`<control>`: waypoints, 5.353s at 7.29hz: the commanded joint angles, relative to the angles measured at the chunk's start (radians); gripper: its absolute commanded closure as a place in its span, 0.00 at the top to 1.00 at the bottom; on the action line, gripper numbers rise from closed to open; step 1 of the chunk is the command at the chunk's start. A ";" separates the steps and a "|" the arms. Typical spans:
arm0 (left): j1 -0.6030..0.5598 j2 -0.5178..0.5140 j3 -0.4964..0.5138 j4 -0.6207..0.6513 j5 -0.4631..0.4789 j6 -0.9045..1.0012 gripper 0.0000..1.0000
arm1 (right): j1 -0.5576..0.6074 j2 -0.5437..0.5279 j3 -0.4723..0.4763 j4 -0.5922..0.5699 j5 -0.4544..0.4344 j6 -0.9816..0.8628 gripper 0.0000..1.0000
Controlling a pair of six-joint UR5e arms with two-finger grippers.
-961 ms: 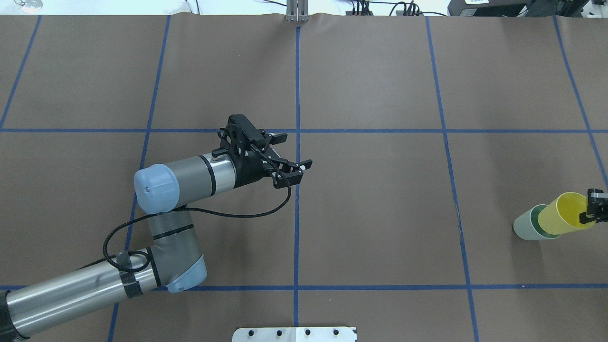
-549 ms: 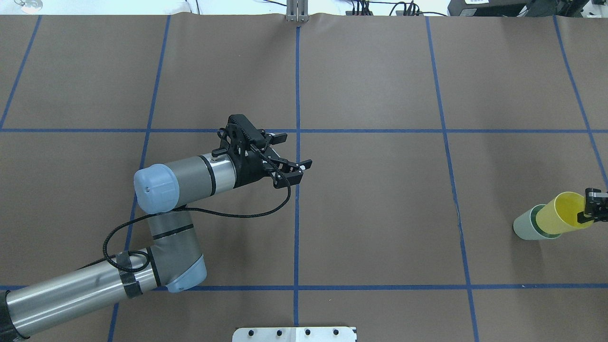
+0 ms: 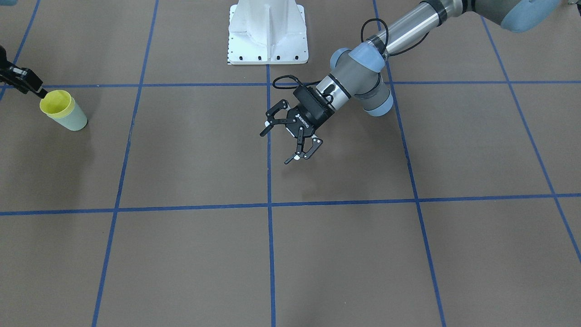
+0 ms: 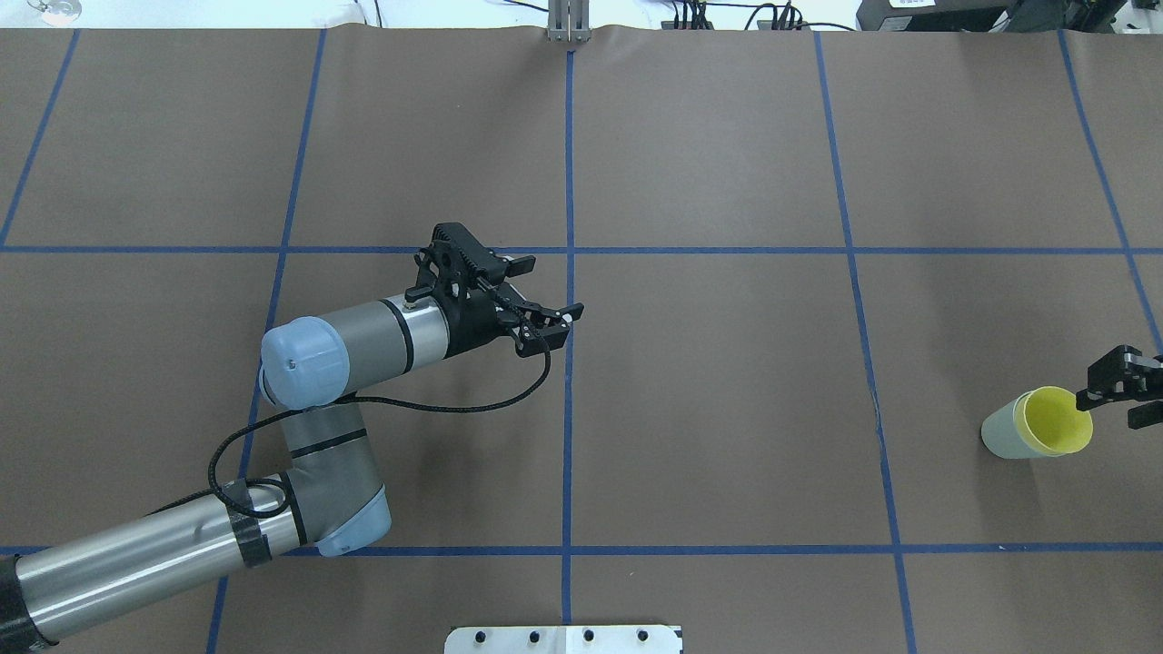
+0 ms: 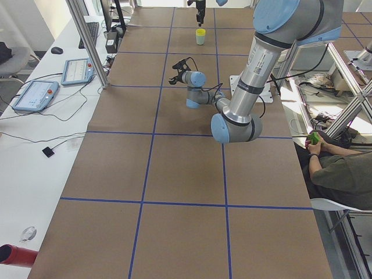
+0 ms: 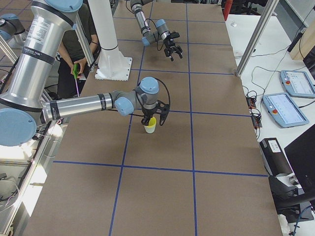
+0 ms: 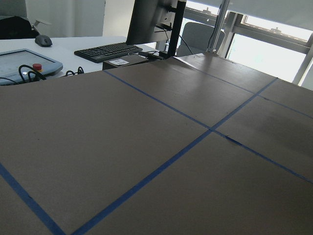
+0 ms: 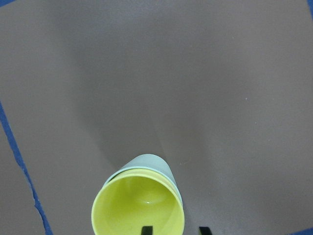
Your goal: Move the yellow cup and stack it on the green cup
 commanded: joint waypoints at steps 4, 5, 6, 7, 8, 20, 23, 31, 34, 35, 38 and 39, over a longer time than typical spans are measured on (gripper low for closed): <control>-0.214 -0.018 0.049 0.492 -0.033 -0.236 0.99 | 0.137 0.365 -0.252 -0.009 -0.028 -0.106 1.00; -0.284 -0.026 0.047 0.619 -0.127 -0.242 0.99 | 0.168 0.422 -0.317 -0.012 -0.024 -0.168 1.00; -0.344 -0.027 0.047 0.734 -0.166 -0.238 0.99 | 0.183 0.451 -0.352 -0.014 -0.022 -0.185 1.00; -0.398 -0.029 0.049 0.828 -0.212 -0.145 0.99 | 0.189 0.471 -0.369 -0.014 -0.022 -0.190 1.00; -0.462 -0.029 0.047 0.913 -0.269 0.018 0.99 | 0.195 0.503 -0.408 -0.015 -0.018 -0.213 1.00; -1.087 0.293 -0.002 1.398 -0.898 0.853 1.00 | 0.352 0.602 -0.593 -0.298 0.056 -0.676 1.00; -1.084 0.408 -0.146 1.398 -0.848 0.721 1.00 | 0.340 0.594 -0.574 -0.301 0.056 -0.676 1.00; -1.062 0.491 -0.251 1.391 -0.934 0.658 1.00 | 0.285 0.534 -0.413 -0.379 0.044 -0.673 1.00; -1.061 0.487 -0.254 1.388 -0.932 0.656 1.00 | 0.274 0.458 -0.356 -0.365 0.044 -0.675 1.00; -1.059 0.494 -0.255 1.389 -0.923 0.659 1.00 | 0.269 0.459 -0.360 -0.360 0.047 -0.678 1.00; -1.053 0.488 -0.260 1.380 -0.926 0.658 1.00 | 0.255 0.511 -0.391 -0.353 0.047 -0.672 1.00; -1.053 0.484 -0.273 1.381 -0.925 0.656 1.00 | 0.245 0.525 -0.400 -0.351 0.045 -0.664 1.00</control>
